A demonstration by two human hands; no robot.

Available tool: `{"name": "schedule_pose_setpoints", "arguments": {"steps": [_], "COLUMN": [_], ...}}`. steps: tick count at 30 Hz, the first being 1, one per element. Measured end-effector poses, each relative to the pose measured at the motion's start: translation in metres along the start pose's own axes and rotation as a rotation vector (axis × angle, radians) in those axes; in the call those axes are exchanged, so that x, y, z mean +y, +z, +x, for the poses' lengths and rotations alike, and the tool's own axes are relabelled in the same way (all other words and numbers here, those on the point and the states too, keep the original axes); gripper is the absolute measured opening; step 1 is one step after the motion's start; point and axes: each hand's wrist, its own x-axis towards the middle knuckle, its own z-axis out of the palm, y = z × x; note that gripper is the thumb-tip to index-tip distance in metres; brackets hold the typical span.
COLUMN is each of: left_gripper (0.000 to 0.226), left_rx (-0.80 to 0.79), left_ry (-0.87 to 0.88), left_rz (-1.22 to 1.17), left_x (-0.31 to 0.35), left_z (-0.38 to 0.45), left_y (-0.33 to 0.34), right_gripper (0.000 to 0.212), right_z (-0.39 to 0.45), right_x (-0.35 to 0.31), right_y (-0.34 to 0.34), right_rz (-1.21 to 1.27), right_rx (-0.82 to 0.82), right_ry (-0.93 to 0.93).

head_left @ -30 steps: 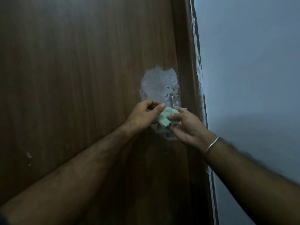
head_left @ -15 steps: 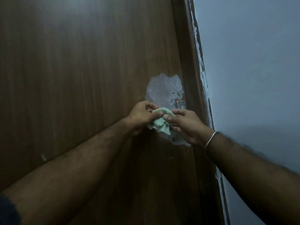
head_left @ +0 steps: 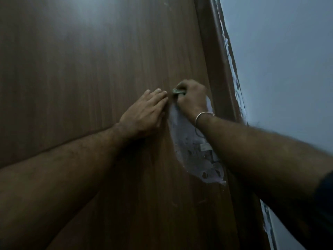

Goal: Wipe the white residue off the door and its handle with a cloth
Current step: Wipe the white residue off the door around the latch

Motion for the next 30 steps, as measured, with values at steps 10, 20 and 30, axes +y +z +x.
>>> {"name": "schedule_pose_setpoints", "arguments": {"steps": [10,20,30], "left_gripper": [0.062,0.051,0.049], "left_rx": [0.105,0.229,0.218], "left_ry": [-0.010,-0.074,-0.091], "left_rz": [0.147,0.044,0.083], "left_x": [0.003,0.006,0.005], "left_z": [-0.006,-0.007,-0.006], "left_y": [0.010,0.009,0.012], "right_gripper": [0.021,0.025,0.035], "right_z": [-0.009,-0.007,0.012], "right_x": [0.018,0.021,0.073], "right_y": [0.008,0.014,-0.002], "right_rz": [0.063,-0.079,-0.205], "right_rx": [0.050,0.038,0.054], "right_ry": [-0.032,-0.067,0.126]}}
